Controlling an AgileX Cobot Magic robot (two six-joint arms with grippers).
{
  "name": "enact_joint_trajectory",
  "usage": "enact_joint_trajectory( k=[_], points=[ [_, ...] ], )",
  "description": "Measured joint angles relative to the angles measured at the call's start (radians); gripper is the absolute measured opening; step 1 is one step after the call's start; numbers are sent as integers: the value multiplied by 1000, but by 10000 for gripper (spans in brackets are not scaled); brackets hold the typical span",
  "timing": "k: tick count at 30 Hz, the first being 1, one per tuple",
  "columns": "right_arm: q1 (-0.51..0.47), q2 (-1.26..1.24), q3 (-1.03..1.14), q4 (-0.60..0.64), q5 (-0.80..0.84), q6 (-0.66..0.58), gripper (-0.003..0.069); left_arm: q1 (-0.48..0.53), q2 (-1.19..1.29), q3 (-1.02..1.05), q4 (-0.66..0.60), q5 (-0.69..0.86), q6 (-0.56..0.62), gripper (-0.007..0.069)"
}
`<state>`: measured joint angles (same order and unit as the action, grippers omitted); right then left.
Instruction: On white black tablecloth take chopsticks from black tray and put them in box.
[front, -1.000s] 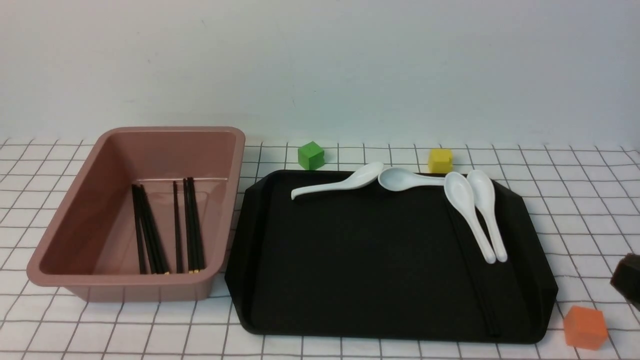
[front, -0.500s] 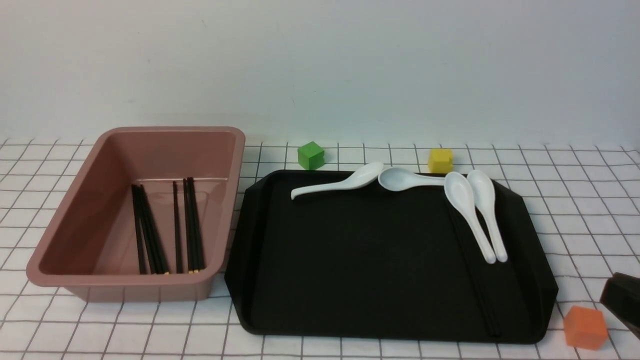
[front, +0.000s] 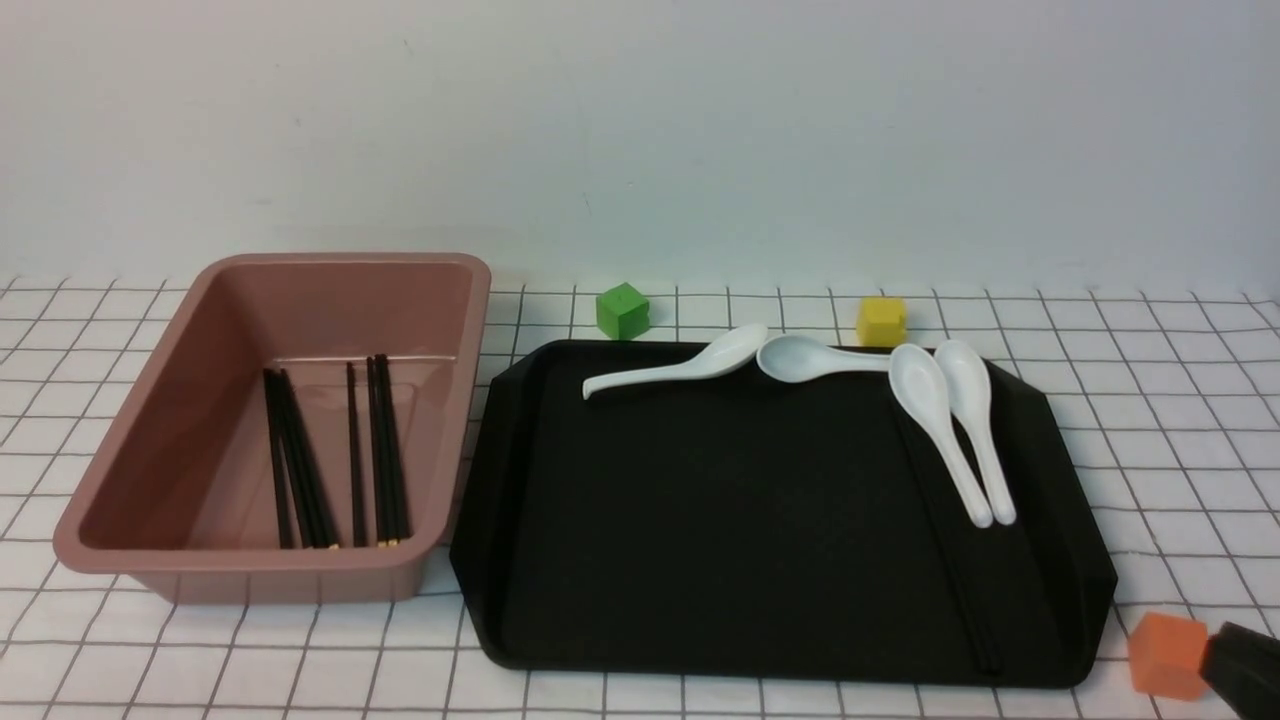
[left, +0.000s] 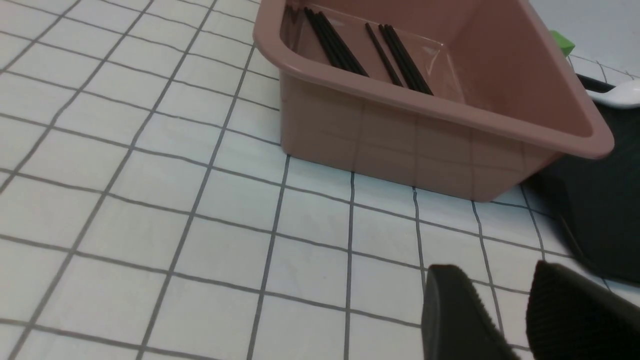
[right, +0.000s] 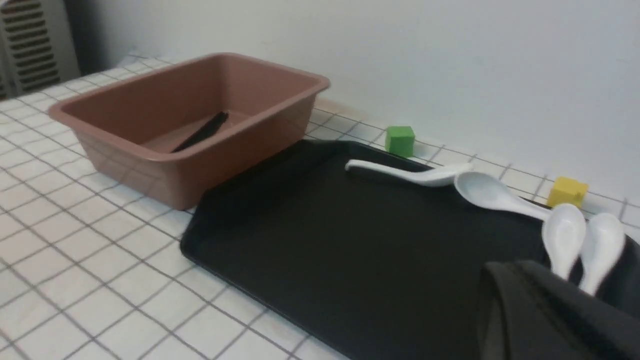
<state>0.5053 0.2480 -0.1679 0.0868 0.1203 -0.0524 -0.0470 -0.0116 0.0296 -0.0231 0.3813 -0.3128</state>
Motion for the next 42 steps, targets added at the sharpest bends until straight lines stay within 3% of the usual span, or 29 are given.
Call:
enact_joint_trajectory(
  k=[8, 12, 18, 42],
  points=[
    [-396, -208, 180, 36, 13, 84, 30, 0, 0, 0, 0, 0, 0, 238],
    [-498, -257, 192, 9, 120, 145, 34, 0, 0, 0, 0, 0, 0, 238],
    [-506, -258, 186, -42, 250, 177, 40, 0, 0, 0, 0, 0, 0, 238],
    [-506, -258, 183, -47, 264, 191, 62, 0, 0, 0, 0, 1, 0, 238]
  ],
)
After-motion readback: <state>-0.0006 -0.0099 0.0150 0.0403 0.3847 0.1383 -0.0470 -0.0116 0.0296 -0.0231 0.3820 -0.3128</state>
